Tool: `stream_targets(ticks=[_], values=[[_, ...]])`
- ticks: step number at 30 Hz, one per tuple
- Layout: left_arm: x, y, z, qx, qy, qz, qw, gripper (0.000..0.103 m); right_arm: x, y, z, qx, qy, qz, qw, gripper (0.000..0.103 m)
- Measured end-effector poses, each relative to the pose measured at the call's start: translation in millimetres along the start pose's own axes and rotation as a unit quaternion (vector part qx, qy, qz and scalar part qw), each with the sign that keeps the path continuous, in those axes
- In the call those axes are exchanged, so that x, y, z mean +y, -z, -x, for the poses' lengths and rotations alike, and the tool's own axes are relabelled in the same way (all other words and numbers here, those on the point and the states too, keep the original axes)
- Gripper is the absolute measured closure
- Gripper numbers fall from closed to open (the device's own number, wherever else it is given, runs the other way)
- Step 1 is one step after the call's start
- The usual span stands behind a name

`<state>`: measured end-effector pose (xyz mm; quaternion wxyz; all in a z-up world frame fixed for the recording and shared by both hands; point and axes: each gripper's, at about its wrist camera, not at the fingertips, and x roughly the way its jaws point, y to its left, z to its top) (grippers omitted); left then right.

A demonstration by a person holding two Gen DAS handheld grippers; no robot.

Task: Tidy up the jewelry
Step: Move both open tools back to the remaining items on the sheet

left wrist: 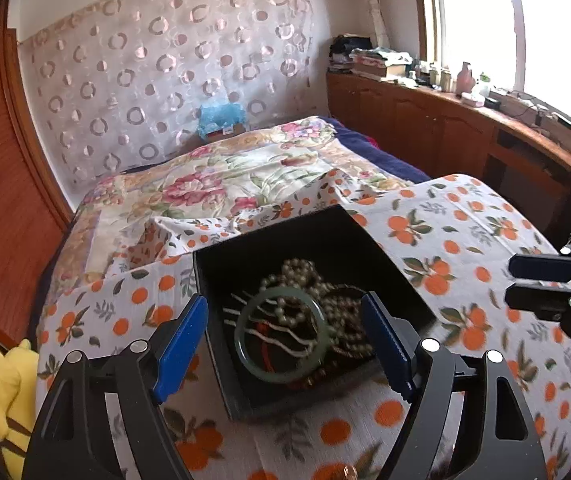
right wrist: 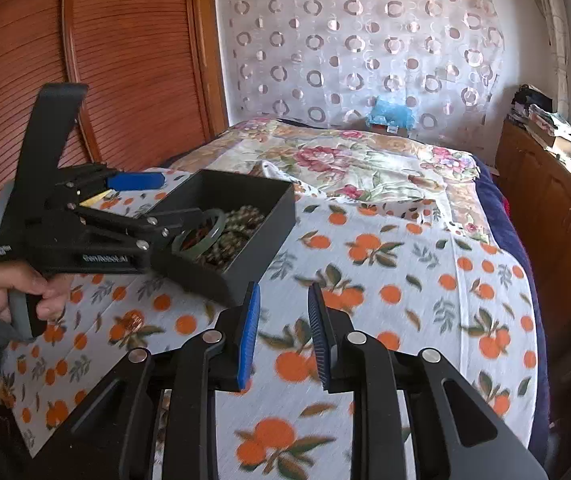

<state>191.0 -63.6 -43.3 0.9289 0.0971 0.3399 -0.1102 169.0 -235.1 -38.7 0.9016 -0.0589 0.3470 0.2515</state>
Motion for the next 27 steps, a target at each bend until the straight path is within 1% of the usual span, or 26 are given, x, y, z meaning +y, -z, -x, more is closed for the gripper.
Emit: stream_targets(ticks=[5, 7, 9, 15, 20, 21, 23, 26, 27], values=[[-3.0, 25.9, 32.0, -0.011, 0.028, 0.010, 0.9995, 0.028, 14.5, 22.3, 18.6, -0.011, -0.013, -0.008, 1.000, 0.075], [-7.7, 38.8, 42.0, -0.009, 0.038, 0.008, 0.9992, 0.028, 18.9, 31.6, 25.6, -0.014, -0.017, -0.014, 1.000, 0.066], [-8.7, 49.7, 50.5, -0.008, 0.045, 0.010, 0.9989, 0.028, 21.4, 39.4, 30.7, -0.016, -0.023, -0.020, 0.999, 0.061], [-17.8, 79.5, 69.8, 0.000, 0.074, 0.018, 0.9971, 0.028, 29.8, 61.0, 46.4, -0.022, -0.008, -0.024, 0.999, 0.061], [-30.0, 97.3, 73.4, 0.016, 0.098, 0.015, 0.9950, 0.029, 41.3, 78.6, 51.8, -0.015, -0.003, -0.016, 1.000, 0.061], [-34.2, 99.5, 72.8, 0.020, 0.101, 0.010, 0.9946, 0.033, 43.2, 81.0, 52.0, -0.013, -0.003, -0.015, 1.000, 0.061], [-40.7, 102.8, 70.3, 0.029, 0.107, 0.005, 0.9938, 0.037, 46.1, 88.4, 53.1, -0.009, -0.007, -0.016, 1.000, 0.061], [-49.7, 108.4, 64.9, 0.043, 0.117, -0.002, 0.9922, 0.048, 51.2, 95.7, 52.4, -0.002, -0.011, -0.018, 1.000, 0.061], [-51.5, 109.8, 63.3, 0.046, 0.119, -0.005, 0.9918, 0.058, 53.8, 98.9, 51.5, 0.003, -0.012, -0.017, 1.000, 0.061]])
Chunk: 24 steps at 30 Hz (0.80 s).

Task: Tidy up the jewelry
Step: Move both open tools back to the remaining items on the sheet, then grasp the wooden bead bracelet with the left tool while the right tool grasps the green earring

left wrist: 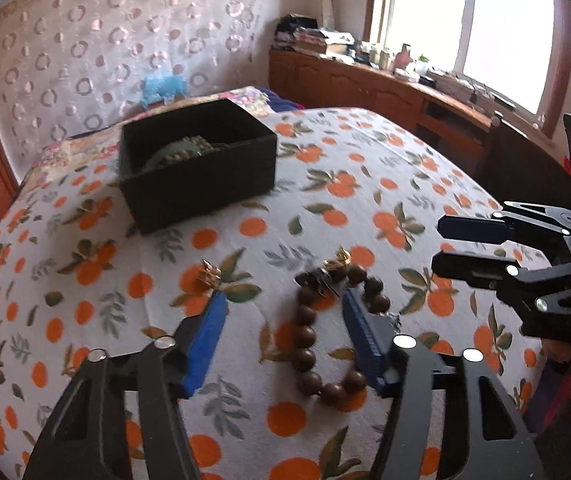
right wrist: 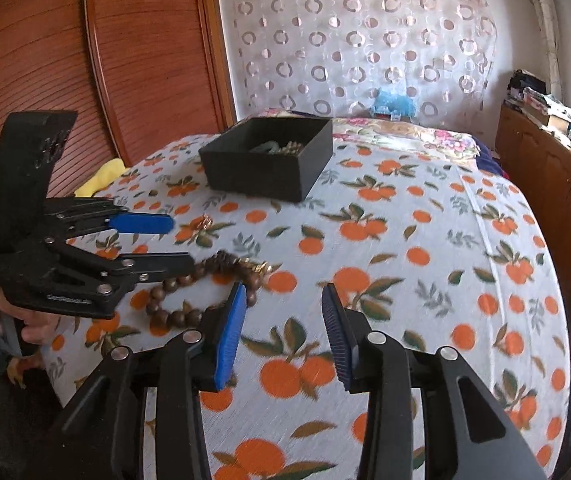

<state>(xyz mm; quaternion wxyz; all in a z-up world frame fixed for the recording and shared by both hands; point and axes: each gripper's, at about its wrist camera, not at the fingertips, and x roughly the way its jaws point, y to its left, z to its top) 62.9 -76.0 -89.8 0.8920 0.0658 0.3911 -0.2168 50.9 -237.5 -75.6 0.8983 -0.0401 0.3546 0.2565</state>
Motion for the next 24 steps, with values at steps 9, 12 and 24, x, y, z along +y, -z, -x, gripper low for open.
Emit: stream_targets(ticks=[9, 12, 24], values=[[-5.4, 5.8, -11.9, 0.024, 0.009, -0.003, 0.9997, 0.072, 14.8, 10.5, 0.3, 0.013, -0.008, 0.012, 1.000, 0.061], [-5.2, 7.2, -13.6, 0.024, 0.003, -0.006, 0.9997, 0.082, 18.4, 10.3, 0.1, 0.015, -0.011, 0.015, 1.000, 0.061], [6.7, 13.6, 32.5, -0.030, 0.005, 0.021, 0.9993, 0.091, 39.3, 14.9, -10.0, 0.036, -0.031, 0.034, 0.998, 0.061]])
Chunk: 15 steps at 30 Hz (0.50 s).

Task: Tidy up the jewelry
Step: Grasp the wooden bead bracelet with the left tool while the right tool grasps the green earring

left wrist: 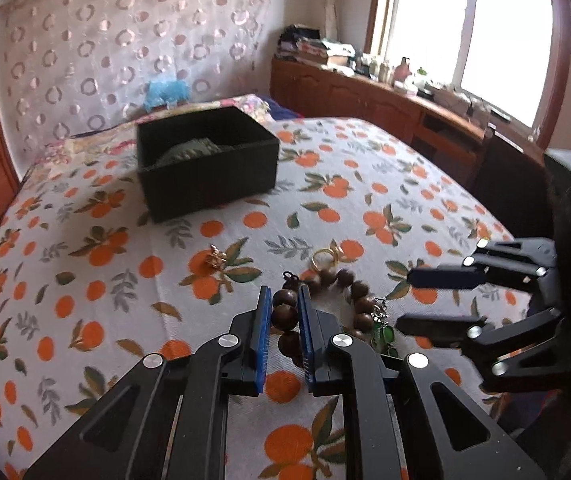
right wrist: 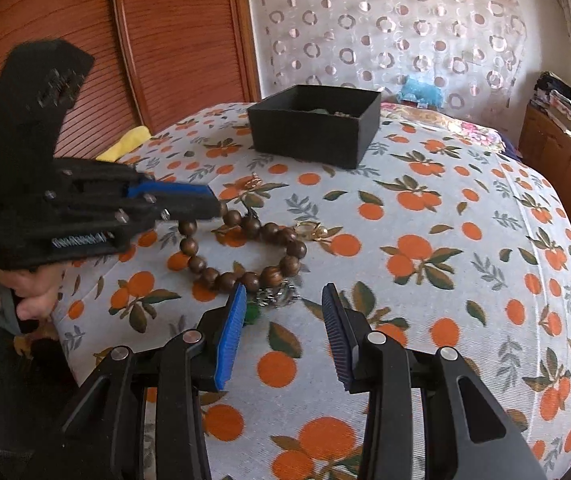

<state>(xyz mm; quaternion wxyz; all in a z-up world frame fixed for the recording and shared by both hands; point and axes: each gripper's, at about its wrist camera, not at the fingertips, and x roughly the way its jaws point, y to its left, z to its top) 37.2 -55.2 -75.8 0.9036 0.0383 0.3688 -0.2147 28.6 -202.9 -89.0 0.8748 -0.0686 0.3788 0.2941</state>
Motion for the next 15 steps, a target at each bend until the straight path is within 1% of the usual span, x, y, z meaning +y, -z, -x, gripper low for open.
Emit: stream_targets(ticks=[8, 12, 15], values=[[8.0, -0.8, 28.9, -0.039, -0.016, 0.014, 0.9990, 0.091, 15.7, -2.6, -11.7, 0.021, -0.002, 0.021, 1.000, 0.061], [11.4, 1.2, 32.5, -0.041, -0.017, 0.018, 0.9988, 0.091, 22.0, -1.0, -18.2, 0.037, 0.015, 0.037, 0.999, 0.062], [12.3, 2.0, 32.1, -0.041, -0.015, 0.021, 0.9988, 0.091, 20.6, -0.3, -16.9, 0.039, 0.027, 0.040, 0.998, 0.063]])
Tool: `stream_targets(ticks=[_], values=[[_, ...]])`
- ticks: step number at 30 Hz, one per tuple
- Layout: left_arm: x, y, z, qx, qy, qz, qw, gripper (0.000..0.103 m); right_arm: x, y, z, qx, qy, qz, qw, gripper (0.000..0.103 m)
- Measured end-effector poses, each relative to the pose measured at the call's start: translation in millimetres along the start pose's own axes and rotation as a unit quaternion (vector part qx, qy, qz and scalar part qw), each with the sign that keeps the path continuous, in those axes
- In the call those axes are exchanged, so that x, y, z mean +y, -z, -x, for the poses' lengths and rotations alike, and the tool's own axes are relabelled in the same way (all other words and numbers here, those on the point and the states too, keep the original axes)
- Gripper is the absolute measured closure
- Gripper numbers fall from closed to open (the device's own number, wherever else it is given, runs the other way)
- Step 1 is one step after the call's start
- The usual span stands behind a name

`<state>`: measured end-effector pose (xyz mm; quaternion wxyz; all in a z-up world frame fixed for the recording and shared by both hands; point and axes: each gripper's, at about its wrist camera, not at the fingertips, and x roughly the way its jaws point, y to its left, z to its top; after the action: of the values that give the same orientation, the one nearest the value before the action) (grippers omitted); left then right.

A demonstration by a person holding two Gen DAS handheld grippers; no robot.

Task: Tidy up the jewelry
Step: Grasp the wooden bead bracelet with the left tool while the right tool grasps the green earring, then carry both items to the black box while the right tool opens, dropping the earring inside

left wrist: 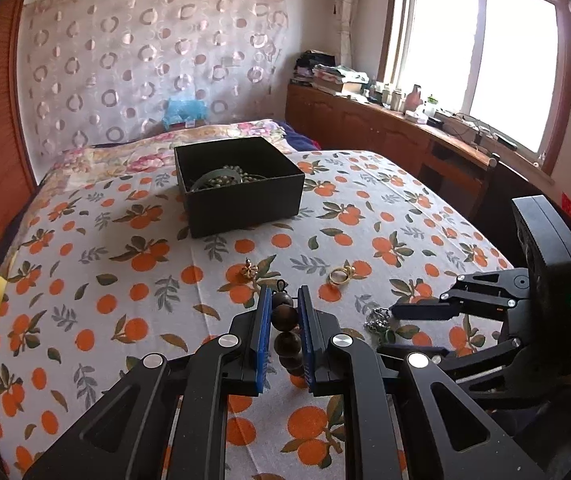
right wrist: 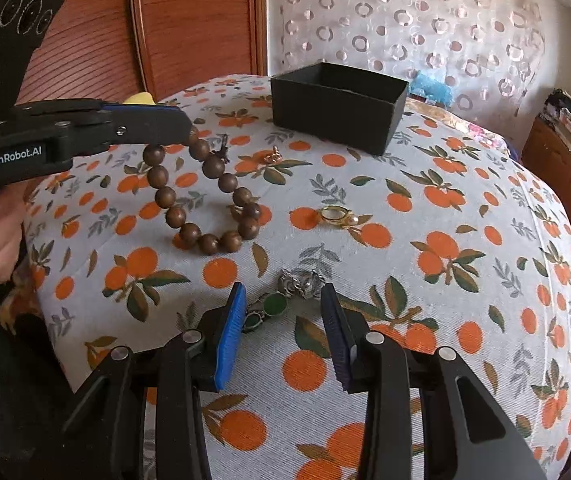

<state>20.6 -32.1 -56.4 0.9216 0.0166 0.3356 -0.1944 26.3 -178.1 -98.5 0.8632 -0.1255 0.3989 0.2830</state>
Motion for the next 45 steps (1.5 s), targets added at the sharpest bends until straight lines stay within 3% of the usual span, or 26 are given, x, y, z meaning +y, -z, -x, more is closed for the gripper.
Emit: stream_targets(ticks=[6, 12, 27, 45], values=[[-0.2, 0.6, -0.4, 0.000, -0.001, 0.000, 1.0000, 0.091, -16.5, 4.3, 5.7, 0.002, 0.021, -0.013, 1.000, 0.065], [0.0, 0.9, -0.3, 0.000, -0.001, -0.001, 1.0000, 0.091, -19.6, 4.4, 5.5, -0.001, 0.018, -0.017, 1.000, 0.091], [-0.6, -18.0, 12.6, -0.032, -0.002, 0.001, 0.9995, 0.091, -34.2, -17.2, 22.7, -0.044, 0.006, -0.022, 0.999, 0.091], [17.0, -63.6, 22.2, -0.078, -0.020, -0.002, 0.9967, 0.091, -66.7, -88.7, 47.5, -0.114, 0.035, -0.006, 0.993, 0.092]])
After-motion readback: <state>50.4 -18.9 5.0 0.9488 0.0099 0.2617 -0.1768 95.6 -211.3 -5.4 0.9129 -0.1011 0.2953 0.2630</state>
